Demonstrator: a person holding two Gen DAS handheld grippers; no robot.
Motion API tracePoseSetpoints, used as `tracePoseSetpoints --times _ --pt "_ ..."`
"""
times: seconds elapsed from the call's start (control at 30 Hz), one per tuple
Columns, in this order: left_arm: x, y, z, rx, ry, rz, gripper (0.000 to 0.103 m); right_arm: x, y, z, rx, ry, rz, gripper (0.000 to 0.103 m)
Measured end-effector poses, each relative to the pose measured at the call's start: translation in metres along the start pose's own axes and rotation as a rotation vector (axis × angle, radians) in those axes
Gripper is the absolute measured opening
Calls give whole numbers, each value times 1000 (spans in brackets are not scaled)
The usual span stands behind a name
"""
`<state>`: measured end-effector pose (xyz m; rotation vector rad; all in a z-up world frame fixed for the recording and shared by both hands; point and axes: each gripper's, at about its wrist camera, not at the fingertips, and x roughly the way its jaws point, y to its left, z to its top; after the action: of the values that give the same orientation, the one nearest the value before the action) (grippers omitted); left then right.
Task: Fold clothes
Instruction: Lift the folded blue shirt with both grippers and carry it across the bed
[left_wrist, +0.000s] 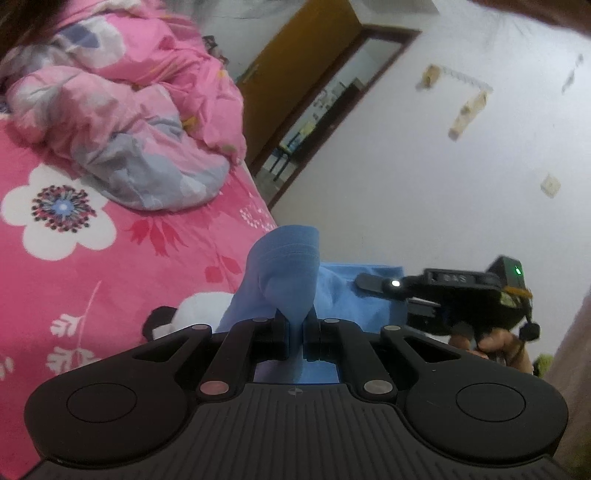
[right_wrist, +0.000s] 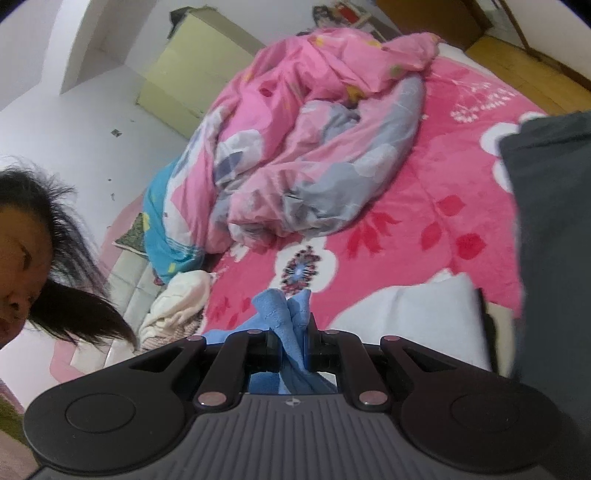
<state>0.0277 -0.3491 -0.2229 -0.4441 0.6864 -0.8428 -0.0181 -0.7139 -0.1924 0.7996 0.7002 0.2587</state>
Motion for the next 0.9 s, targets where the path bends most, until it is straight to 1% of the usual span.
tracePoseSetpoints --times 0.07,0.2,0.27,0.33,0.43,0.53,0.6,0.63,0.67,0.73,0.77,0.8,0.87,0.9 --pt "-12 13 7 -31 -16 -8 4 7 23 -5 -17 -5 11 9" --pt "-51 53 28 -101 -56 -44 4 32 76 -17 -52 -16 25 9" --pt "-72 77 41 -124 -67 -53 3 57 103 -24 -62 -22 28 9" --pt "-100 110 59 -143 -83 -43 3 90 129 -32 -61 -25 42 9" --pt "-135 165 93 -143 -93 -1 3 159 164 -40 -63 -18 83 9" --pt "-164 235 131 -123 -94 65 3 247 186 -46 -67 -2 108 9" --pt "-171 293 157 -132 -85 101 4 308 196 -50 -72 11 119 9" --pt "-173 315 166 -128 -82 136 4 339 198 -52 -79 20 120 10" --pt "-172 341 175 -125 -69 154 6 370 199 -54 -88 29 102 10" --pt "-169 350 173 -116 -52 172 13 431 187 -54 -64 59 37 14" --pt "-167 353 172 -111 -44 181 21 457 178 -54 -47 79 -9 15" --pt "-166 357 171 -107 -36 189 22 481 169 -54 -31 101 -65 15" --pt "-163 364 169 -98 -19 207 22 509 154 -52 -20 116 -159 16" --pt "-161 368 168 -93 -11 216 23 513 149 -50 -18 108 -188 16"
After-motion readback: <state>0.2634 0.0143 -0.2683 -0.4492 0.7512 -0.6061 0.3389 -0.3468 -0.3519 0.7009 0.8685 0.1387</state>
